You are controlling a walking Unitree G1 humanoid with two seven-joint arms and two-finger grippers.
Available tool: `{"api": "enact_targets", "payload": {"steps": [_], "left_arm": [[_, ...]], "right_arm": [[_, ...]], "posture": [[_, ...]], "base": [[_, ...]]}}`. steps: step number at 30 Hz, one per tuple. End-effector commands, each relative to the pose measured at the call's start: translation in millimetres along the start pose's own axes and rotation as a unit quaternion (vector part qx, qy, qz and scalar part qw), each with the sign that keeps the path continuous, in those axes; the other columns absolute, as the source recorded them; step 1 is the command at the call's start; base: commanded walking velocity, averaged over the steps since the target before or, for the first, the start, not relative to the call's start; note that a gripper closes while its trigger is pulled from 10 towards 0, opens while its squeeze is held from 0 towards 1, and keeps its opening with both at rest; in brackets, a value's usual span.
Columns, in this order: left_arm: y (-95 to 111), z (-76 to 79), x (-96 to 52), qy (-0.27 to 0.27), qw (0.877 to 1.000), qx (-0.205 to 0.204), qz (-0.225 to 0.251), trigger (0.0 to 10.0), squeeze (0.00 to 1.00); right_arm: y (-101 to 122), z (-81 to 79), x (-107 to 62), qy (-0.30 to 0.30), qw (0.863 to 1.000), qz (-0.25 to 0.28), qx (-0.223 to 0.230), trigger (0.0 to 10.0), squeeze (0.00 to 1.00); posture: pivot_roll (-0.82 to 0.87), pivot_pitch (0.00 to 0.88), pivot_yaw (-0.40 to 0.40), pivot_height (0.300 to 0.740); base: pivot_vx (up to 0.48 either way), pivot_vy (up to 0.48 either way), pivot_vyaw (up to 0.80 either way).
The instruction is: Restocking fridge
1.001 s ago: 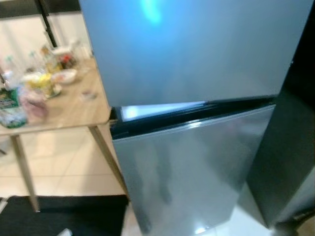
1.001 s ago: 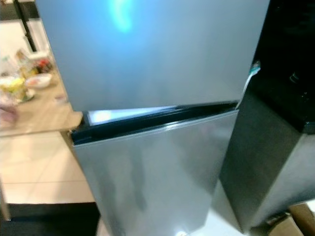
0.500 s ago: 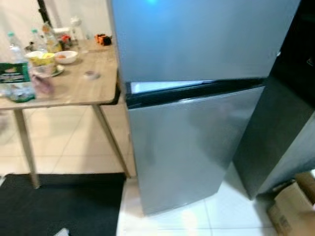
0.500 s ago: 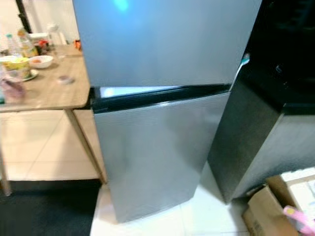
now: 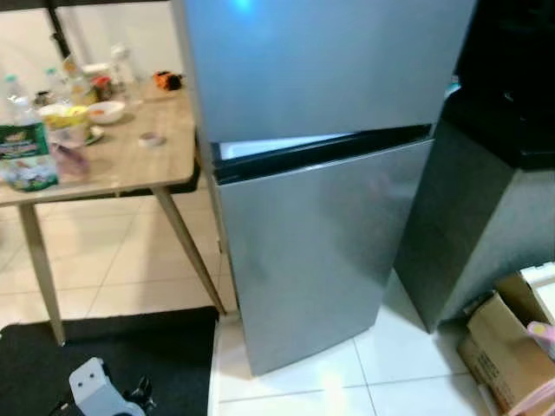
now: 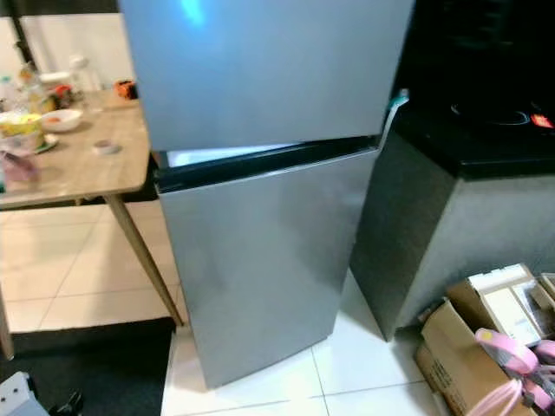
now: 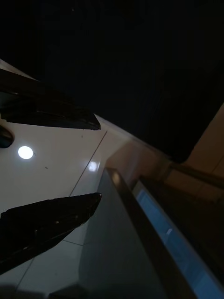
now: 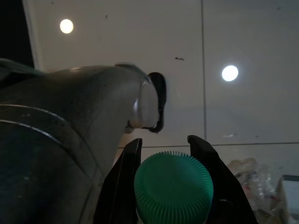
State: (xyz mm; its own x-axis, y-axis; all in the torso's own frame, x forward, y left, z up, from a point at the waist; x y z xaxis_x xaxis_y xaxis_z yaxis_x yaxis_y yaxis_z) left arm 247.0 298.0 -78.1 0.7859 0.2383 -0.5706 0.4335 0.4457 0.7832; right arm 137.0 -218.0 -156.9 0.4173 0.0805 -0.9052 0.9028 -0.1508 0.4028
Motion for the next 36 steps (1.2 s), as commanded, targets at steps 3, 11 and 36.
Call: {"api": "enact_targets", "payload": {"steps": [3, 11, 36], "left_arm": [[-1.2, -1.8, -0.8, 0.002, 1.000, 0.003, -0.001, 10.0, 0.00], [-2.7, -5.0, -1.2, 0.016, 1.000, 0.007, -0.003, 10.0, 0.00], [257.2, 44.7, -9.7, -0.049, 0.928, -0.051, 0.365, 10.0, 0.00]], "right_arm": [[2.4, 3.2, -0.6, -0.004, 1.000, 0.002, 0.000, 10.0, 0.00], [0.7, 3.6, -0.9, -0.004, 1.000, 0.000, 0.000, 10.0, 0.00], [-12.5, 6.9, -3.2, -0.010, 1.000, -0.013, 0.002, 10.0, 0.00]], "posture": [[-0.09, 0.022, 0.021, 0.740], [-0.09, 0.024, 0.020, 0.740], [-0.09, 0.056, 0.020, 0.740]], "base": [[0.000, -0.436, 0.00], [0.000, -0.093, 0.00], [0.000, 0.000, 0.00]]}}
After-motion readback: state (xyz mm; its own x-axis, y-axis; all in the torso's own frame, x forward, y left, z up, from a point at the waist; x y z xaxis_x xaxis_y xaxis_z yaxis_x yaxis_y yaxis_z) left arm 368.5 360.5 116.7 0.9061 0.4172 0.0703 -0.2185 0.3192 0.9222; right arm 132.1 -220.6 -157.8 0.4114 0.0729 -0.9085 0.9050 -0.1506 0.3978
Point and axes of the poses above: a point about 5 cm out from each wrist's last joint towards the gripper, its own x axis pointing out of the wrist towards the gripper, its own y axis along the axis of the wrist's last joint, z = x × y, the point moved 6 cm from there along x, pointing out of the wrist towards the gripper, and after that the axes turned 9 degrees about x, right-handed, at the moved point
